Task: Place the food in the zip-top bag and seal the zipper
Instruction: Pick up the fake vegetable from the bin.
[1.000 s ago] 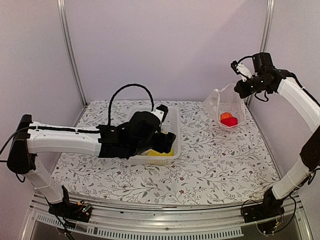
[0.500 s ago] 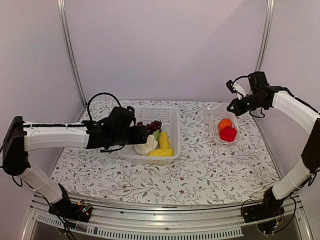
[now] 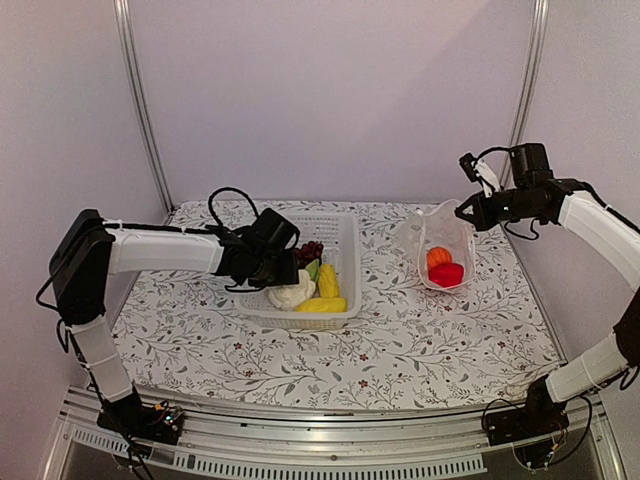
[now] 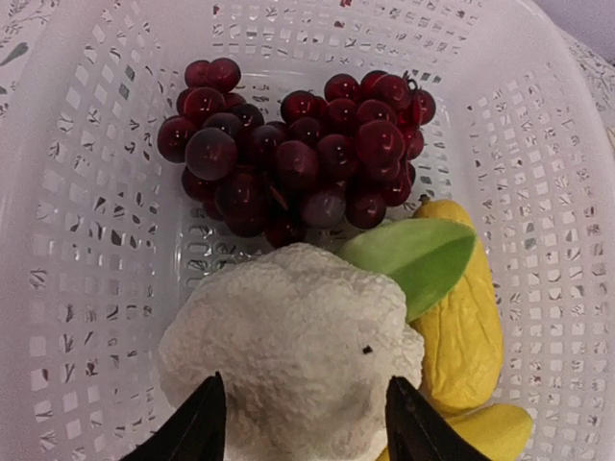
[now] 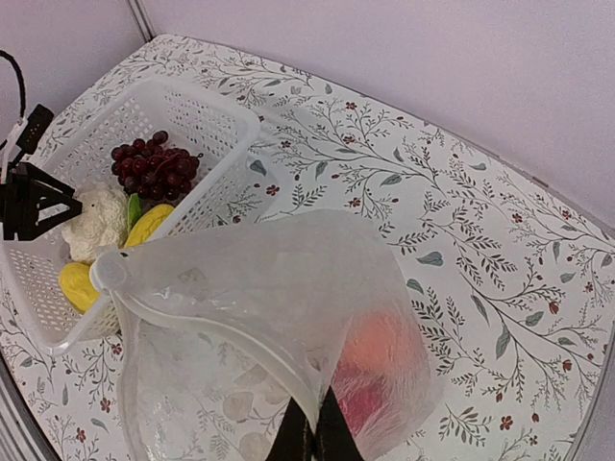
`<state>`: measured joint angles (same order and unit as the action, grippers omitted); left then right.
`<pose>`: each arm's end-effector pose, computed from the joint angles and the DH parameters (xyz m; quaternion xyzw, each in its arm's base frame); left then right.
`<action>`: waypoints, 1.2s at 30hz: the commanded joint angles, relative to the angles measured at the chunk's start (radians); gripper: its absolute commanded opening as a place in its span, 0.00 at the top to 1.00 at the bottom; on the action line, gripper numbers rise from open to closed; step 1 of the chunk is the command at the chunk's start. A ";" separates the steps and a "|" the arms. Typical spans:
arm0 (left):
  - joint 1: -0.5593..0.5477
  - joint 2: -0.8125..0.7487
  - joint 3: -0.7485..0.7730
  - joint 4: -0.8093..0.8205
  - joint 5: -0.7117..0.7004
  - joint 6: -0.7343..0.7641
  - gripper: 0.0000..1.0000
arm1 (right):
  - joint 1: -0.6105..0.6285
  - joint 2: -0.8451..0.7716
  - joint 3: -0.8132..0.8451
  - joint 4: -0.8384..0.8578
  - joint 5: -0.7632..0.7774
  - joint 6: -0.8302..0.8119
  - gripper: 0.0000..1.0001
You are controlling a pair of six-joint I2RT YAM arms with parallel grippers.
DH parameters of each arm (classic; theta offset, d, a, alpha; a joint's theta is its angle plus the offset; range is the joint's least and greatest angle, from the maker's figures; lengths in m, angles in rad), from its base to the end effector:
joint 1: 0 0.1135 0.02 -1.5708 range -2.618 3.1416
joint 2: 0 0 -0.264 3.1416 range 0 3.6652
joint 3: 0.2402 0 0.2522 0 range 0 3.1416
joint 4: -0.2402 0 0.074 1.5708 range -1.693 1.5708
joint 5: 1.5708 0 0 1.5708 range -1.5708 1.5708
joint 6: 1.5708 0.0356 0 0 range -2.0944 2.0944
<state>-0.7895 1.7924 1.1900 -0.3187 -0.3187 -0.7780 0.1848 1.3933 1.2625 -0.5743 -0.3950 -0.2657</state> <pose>0.2749 -0.2613 0.1958 -0.0453 0.9360 -0.1160 0.3293 0.2977 0.0696 0.3316 -0.2790 0.8493 0.1613 0.4182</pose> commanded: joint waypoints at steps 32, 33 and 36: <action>0.020 0.193 0.152 -0.123 0.193 -0.055 0.17 | 0.001 -0.036 -0.026 0.033 -0.081 0.013 1.00; 0.020 0.191 0.156 -0.110 0.188 -0.055 0.17 | 0.002 -0.037 -0.029 0.033 -0.081 0.013 1.00; 0.022 0.189 0.173 -0.080 0.190 -0.056 0.16 | 0.001 -0.036 -0.029 0.033 -0.083 0.013 1.00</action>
<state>-0.7738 1.9381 1.3495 -0.4011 -0.1646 -0.8417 0.1848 1.3792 1.2465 -0.5564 -0.4599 -0.2508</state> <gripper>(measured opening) 0.834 0.007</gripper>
